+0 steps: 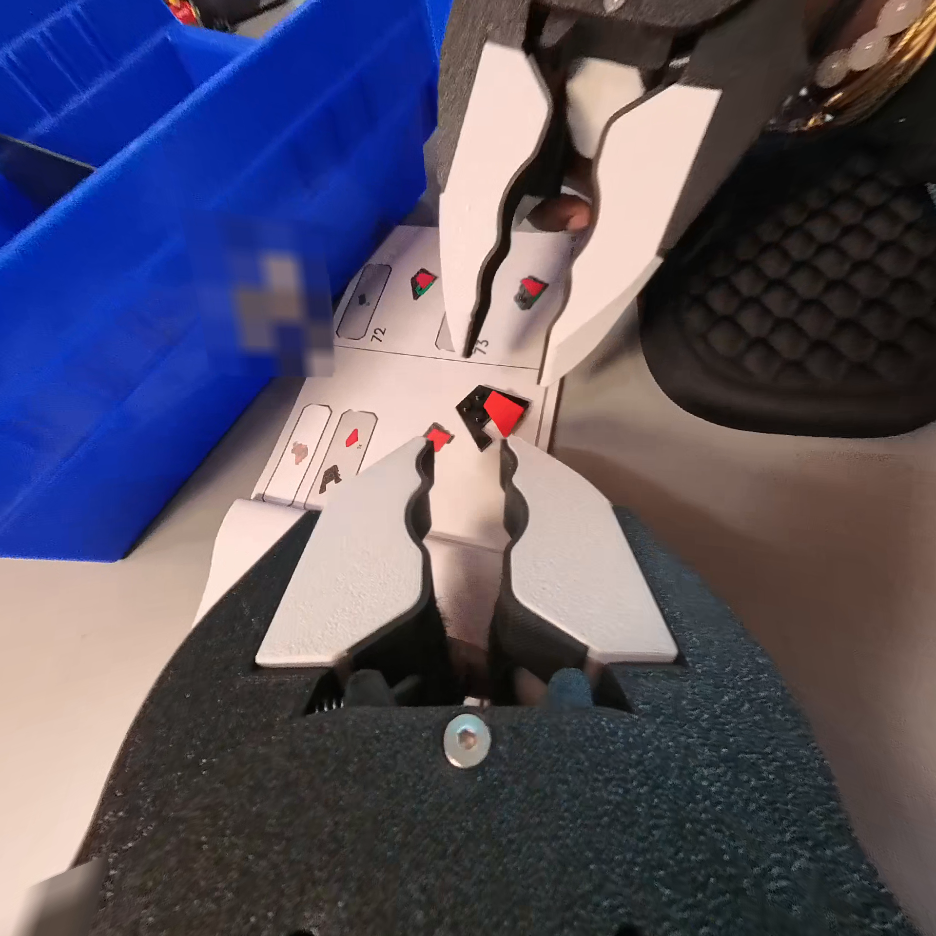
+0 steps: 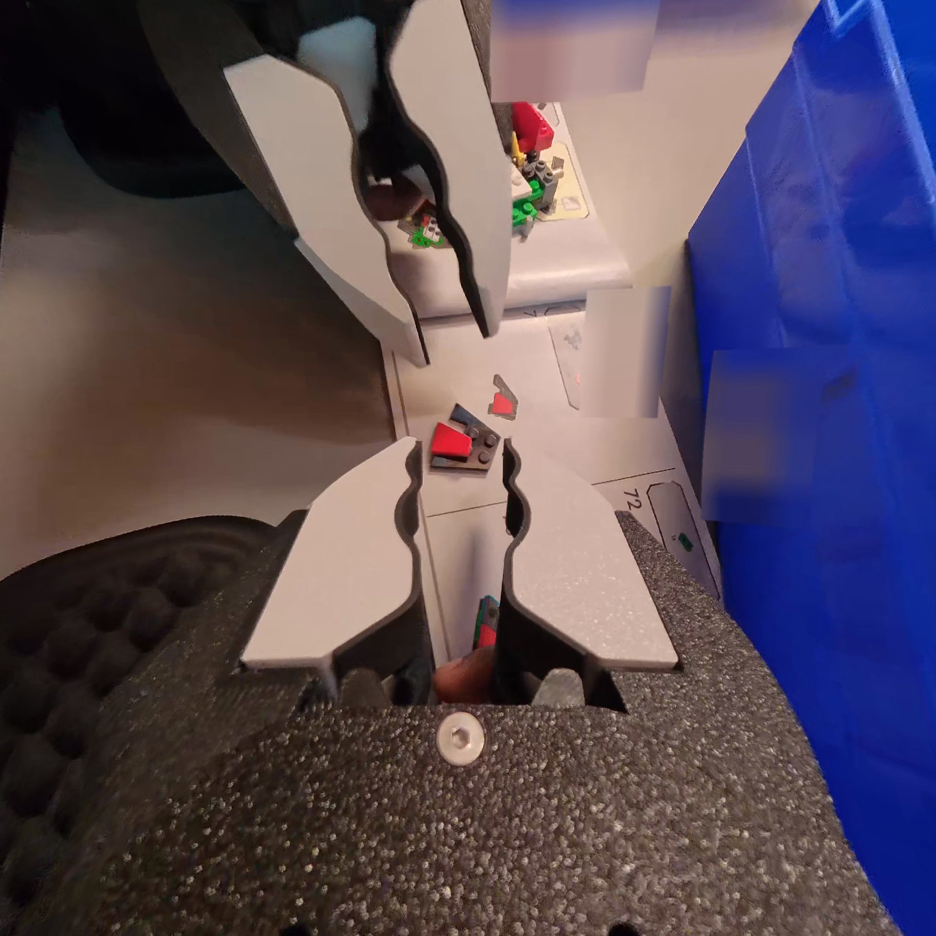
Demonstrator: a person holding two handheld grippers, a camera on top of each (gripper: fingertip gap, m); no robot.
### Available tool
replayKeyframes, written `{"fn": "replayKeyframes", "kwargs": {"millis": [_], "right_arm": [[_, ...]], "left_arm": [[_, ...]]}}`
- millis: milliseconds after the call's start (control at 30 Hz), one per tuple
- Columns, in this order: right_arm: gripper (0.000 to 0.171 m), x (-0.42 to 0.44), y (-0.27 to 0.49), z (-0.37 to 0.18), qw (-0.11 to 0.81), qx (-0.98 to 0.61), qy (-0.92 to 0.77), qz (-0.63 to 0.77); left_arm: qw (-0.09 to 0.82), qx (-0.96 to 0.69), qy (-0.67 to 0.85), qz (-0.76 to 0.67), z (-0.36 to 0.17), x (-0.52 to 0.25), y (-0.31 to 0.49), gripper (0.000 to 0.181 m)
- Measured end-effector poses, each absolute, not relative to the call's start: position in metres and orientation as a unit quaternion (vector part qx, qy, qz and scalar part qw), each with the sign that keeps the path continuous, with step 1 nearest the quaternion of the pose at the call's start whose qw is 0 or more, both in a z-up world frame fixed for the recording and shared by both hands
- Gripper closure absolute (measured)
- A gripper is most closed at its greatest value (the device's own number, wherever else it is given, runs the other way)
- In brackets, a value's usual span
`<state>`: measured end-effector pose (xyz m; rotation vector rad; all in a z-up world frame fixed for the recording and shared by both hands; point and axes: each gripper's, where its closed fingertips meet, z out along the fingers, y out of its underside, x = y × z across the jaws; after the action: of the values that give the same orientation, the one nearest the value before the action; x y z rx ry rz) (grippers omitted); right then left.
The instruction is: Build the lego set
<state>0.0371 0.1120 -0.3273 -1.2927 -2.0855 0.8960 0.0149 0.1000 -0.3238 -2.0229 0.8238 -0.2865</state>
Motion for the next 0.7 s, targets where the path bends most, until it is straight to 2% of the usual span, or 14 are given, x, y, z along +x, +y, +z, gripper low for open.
{"fn": "replayKeyframes", "kwargs": {"millis": [267, 700], "right_arm": [[0.159, 0.038, 0.096, -0.330, 0.305, -0.452, -0.785, 0.295], [0.150, 0.036, 0.100, -0.345, 0.277, -0.487, -0.773, 0.298]], "left_arm": [[0.424, -0.823, 0.349, -0.141, -0.335, 0.028, 0.096, 0.154], [0.414, -0.822, 0.364, -0.138, -0.339, 0.030, 0.093, 0.152]]}}
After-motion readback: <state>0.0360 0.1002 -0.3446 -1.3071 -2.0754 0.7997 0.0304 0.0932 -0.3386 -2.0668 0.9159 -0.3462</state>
